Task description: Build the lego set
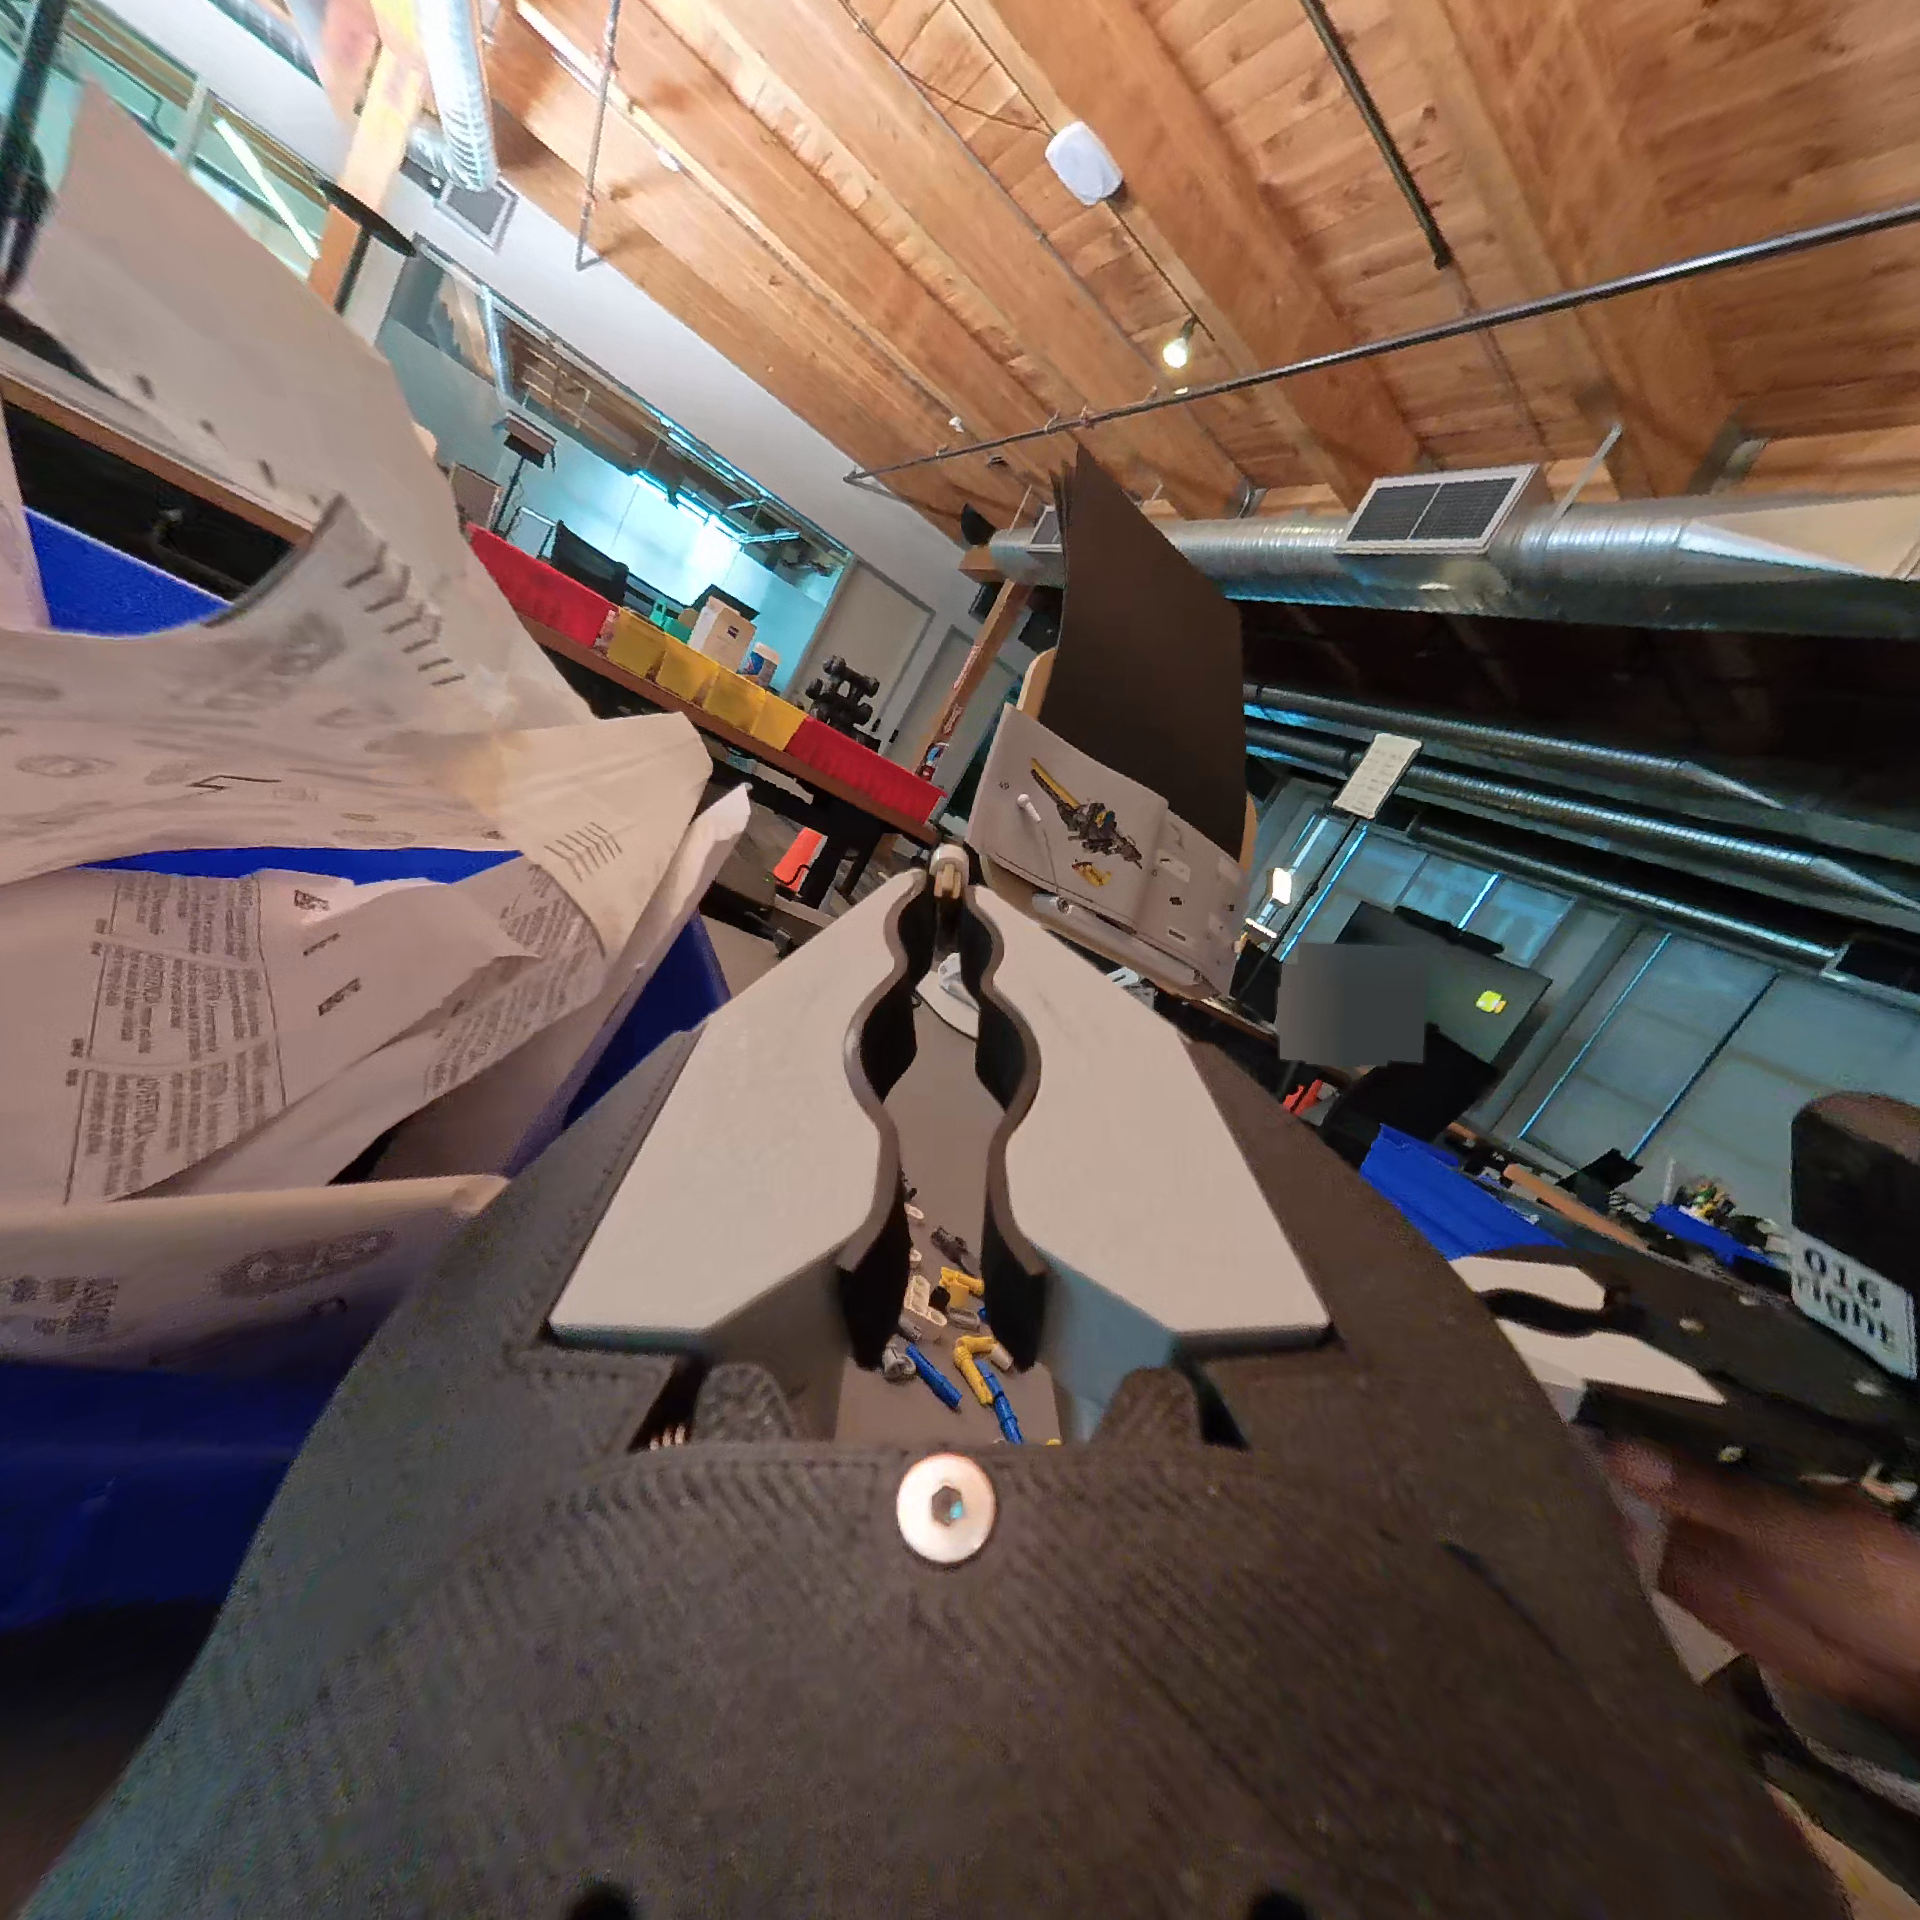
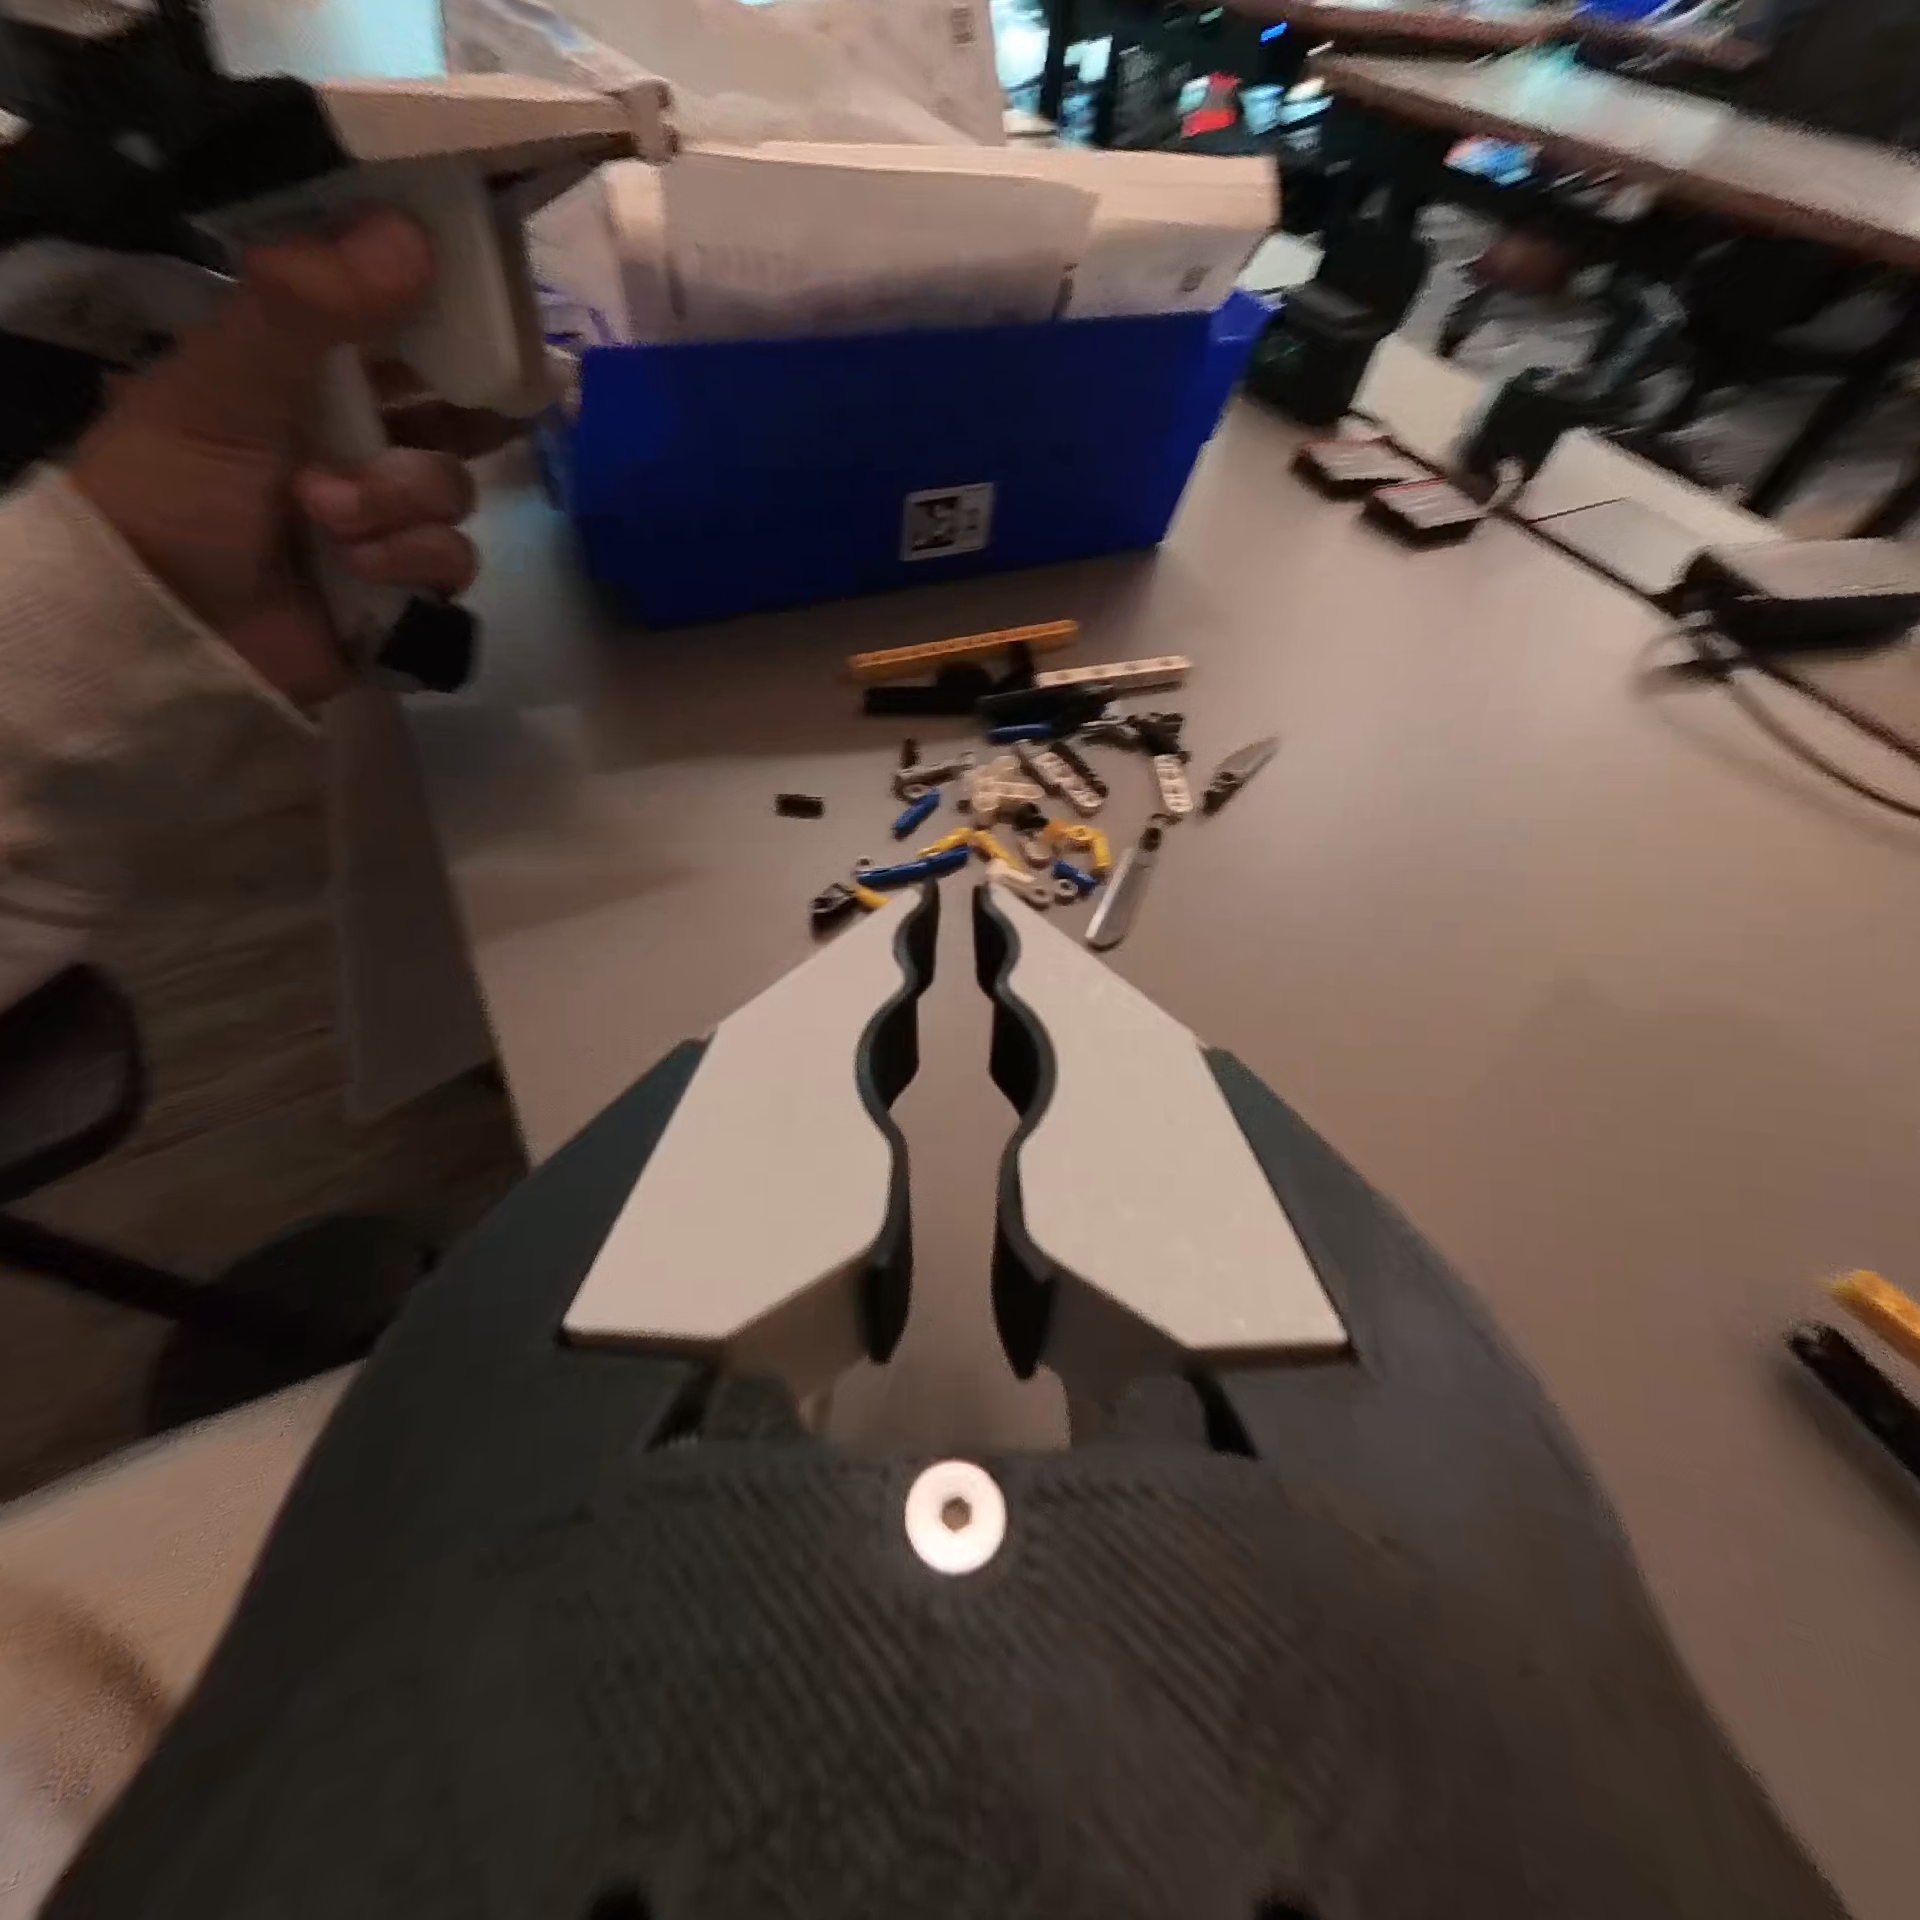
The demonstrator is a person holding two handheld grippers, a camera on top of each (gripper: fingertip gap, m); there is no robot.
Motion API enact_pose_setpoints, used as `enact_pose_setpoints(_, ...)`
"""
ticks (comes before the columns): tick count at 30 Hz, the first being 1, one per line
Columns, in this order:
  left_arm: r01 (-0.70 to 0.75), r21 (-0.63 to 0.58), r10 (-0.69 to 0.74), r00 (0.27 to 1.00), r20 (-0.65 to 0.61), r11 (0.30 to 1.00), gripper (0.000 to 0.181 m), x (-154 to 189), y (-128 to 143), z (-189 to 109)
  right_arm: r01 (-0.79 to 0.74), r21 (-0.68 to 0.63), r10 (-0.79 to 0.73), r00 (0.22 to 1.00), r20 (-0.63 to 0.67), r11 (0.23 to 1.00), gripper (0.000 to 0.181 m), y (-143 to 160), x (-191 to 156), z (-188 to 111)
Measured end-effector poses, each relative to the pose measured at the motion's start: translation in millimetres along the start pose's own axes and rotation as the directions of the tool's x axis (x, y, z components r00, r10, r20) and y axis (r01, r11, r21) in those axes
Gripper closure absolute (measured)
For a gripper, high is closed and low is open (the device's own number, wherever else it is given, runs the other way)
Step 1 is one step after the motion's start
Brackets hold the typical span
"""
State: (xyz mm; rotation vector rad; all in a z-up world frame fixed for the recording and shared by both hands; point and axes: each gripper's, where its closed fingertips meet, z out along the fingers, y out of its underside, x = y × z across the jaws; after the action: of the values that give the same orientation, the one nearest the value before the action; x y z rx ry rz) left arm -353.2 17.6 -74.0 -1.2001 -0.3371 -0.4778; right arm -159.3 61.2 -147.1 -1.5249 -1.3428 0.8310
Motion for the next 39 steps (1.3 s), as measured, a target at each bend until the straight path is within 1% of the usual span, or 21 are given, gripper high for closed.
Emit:
enact_pose_setpoints(1,0.013,0.002,-0.013,1.000,-0.006,1.000,0.181,-1,-1,-1,0.016,0.011,-0.015,0.998,-0.054,1.000,0.176,1,3,3)
enact_pose_setpoints(2,0.037,0.002,-0.037,0.999,-0.018,0.999,0.181,-1,-2,-1,0.022,0.016,-0.021,0.996,-0.087,1.000,0.174,3,1,6)
enact_pose_setpoints(4,0.142,-0.016,-0.143,0.986,-0.085,0.990,0.181,3,-2,0,0.040,-0.009,-0.041,0.995,-0.095,0.999,0.155,13,-9,13)
enact_pose_setpoints(5,0.182,-0.016,-0.183,0.977,-0.107,0.983,0.181,3,-3,-1,0.050,-0.031,-0.053,0.994,-0.095,0.998,0.150,18,-14,16)
enact_pose_setpoints(7,0.198,0.015,-0.195,0.975,-0.106,0.980,0.181,-1,-7,-3,0.048,-0.046,-0.052,0.995,-0.083,0.998,0.145,21,-21,19)
enact_pose_setpoints(9,0.188,0.025,-0.185,0.977,-0.102,0.982,0.181,-1,-10,-5,0.040,-0.033,-0.041,0.999,-0.029,0.999,0.144,19,-31,16)
enact_pose_setpoints(11,0.168,0.027,-0.165,0.981,-0.098,0.985,0.181,1,-11,-5,0.039,-0.026,-0.038,0.999,0.025,0.999,0.150,19,-38,7)
enact_pose_setpoints(12,0.160,0.028,-0.156,0.983,-0.092,0.987,0.181,1,-10,-4,0.035,-0.020,-0.034,0.999,0.041,0.999,0.150,19,-39,2)
enact_pose_setpoints(13,0.154,0.030,-0.151,0.985,-0.089,0.988,0.181,2,-10,-4,0.030,-0.014,-0.029,0.999,0.044,0.999,0.154,19,-37,-3)
enact_pose_setpoints(14,0.151,0.033,-0.147,0.985,-0.088,0.988,0.181,3,-9,-3,0.028,-0.010,-0.028,0.999,0.042,1.000,0.156,19,-35,-9)
enact_pose_setpoints(19,0.126,0.014,-0.124,0.988,-0.090,0.992,0.181,9,-3,1,0.007,-0.020,-0.008,0.999,-0.051,1.000,0.139,37,-14,-26)
enact_pose_setpoints(21,0.135,0.006,-0.134,0.986,-0.095,0.991,0.181,10,0,3,-0.019,-0.030,0.016,0.995,-0.095,0.999,0.136,45,-4,-28)
enact_pose_setpoints(23,0.143,0.000,-0.142,0.985,-0.101,0.990,0.181,10,2,3,-0.050,-0.051,0.043,0.991,-0.126,0.997,0.137,50,6,-28)
enact_pose_setpoints(27,0.133,-0.006,-0.133,0.986,-0.100,0.991,0.181,11,3,4,-0.085,-0.092,0.073,0.990,-0.124,0.992,0.142,55,10,-21)
enact_pose_setpoints(31,0.136,-0.006,-0.136,0.986,-0.100,0.991,0.181,10,3,4,-0.096,-0.161,0.078,0.990,-0.113,0.982,0.139,64,9,-14)
enact_pose_setpoints(39,0.141,-0.003,-0.141,0.986,-0.093,0.990,0.181,10,3,3,-0.168,-0.226,0.158,0.986,-0.059,0.960,0.137,74,7,-8)
